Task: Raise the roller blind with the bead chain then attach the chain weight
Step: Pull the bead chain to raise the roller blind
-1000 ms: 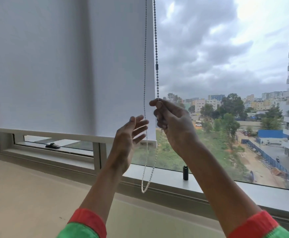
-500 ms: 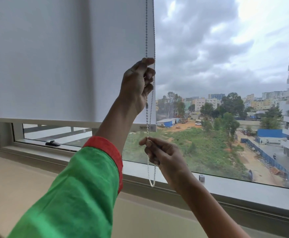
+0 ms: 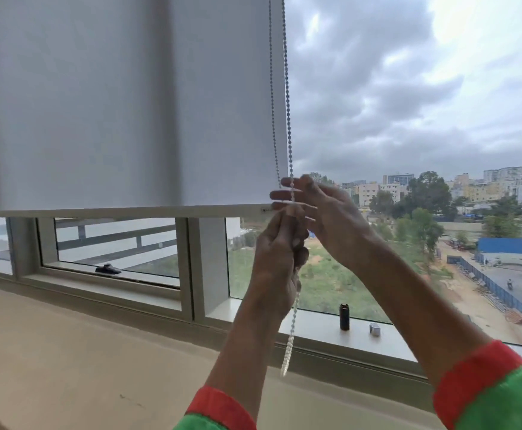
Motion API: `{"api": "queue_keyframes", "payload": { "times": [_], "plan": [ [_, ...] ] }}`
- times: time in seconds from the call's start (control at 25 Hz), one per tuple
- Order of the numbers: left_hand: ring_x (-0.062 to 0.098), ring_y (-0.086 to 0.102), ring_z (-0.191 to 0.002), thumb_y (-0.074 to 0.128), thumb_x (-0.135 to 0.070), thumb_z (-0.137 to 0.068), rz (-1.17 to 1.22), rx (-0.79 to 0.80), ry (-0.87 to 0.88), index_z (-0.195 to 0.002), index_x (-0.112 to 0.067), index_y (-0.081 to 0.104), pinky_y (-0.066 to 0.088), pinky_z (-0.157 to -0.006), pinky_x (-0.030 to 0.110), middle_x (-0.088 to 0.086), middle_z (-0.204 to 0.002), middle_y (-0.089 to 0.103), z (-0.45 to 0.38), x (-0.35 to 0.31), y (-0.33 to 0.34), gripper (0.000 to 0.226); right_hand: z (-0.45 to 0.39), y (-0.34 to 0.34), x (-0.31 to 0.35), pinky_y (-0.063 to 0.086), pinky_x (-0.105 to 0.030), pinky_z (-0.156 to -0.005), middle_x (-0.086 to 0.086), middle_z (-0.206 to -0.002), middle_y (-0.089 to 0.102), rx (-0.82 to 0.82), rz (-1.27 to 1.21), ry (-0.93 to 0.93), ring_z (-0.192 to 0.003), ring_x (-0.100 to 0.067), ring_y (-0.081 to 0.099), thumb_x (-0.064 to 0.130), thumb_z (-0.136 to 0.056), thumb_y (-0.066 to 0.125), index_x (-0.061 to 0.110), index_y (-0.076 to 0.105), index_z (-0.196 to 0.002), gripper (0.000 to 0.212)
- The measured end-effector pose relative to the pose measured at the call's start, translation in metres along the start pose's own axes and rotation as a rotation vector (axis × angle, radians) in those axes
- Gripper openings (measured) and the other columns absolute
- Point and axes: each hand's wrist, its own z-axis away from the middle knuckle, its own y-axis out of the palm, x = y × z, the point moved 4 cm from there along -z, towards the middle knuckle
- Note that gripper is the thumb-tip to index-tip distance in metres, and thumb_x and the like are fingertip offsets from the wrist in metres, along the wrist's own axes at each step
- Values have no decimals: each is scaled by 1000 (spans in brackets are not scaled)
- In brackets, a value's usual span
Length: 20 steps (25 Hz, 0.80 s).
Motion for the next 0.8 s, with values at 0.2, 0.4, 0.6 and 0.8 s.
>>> {"api": "queue_keyframes", "payload": {
  "times": [0.2,0.4,0.6,0.8],
  "plan": [
    [7,25,-47,48,-25,-95,-121,41,-54,-80,-16,60,21,-44,19,-1,-57,28,13,19,-13,21,-23,20,39,35,-22,-45,-4,-58,54,-83,-72,-41,-43,-11,41,17,-98,42,3,65,-100,26],
    [11,53,-58,40,-23,-98,-337,80,-91,-90,-12,69,40,-54,22,1,-67,64,-10,-1,-26,32,-10,16,38,20,-22,-44,5,-46,38,-161,-30,-205,-43,-9,23,18,-96,47,9,67,-92,23],
    [20,69,-96,34,-26,-100,-247,60,-24,-98,-13,68,53,-85,34,4,-95,75,-39,-32,-22,37,10,18,11,26,-17,-43,8,-43,38,-128,-63,-193,-41,-5,33,14,-95,46,2,64,-94,22],
    [24,72,-82,41,-23,-99,-6,111,12,-96,-2,65,59,-78,37,12,-83,75,-58,-62,10,32,41,11,-42,15,-28,-52,8,-46,36,-94,-47,-114,-51,-12,23,19,-92,48,10,67,-85,23]
  ]
}}
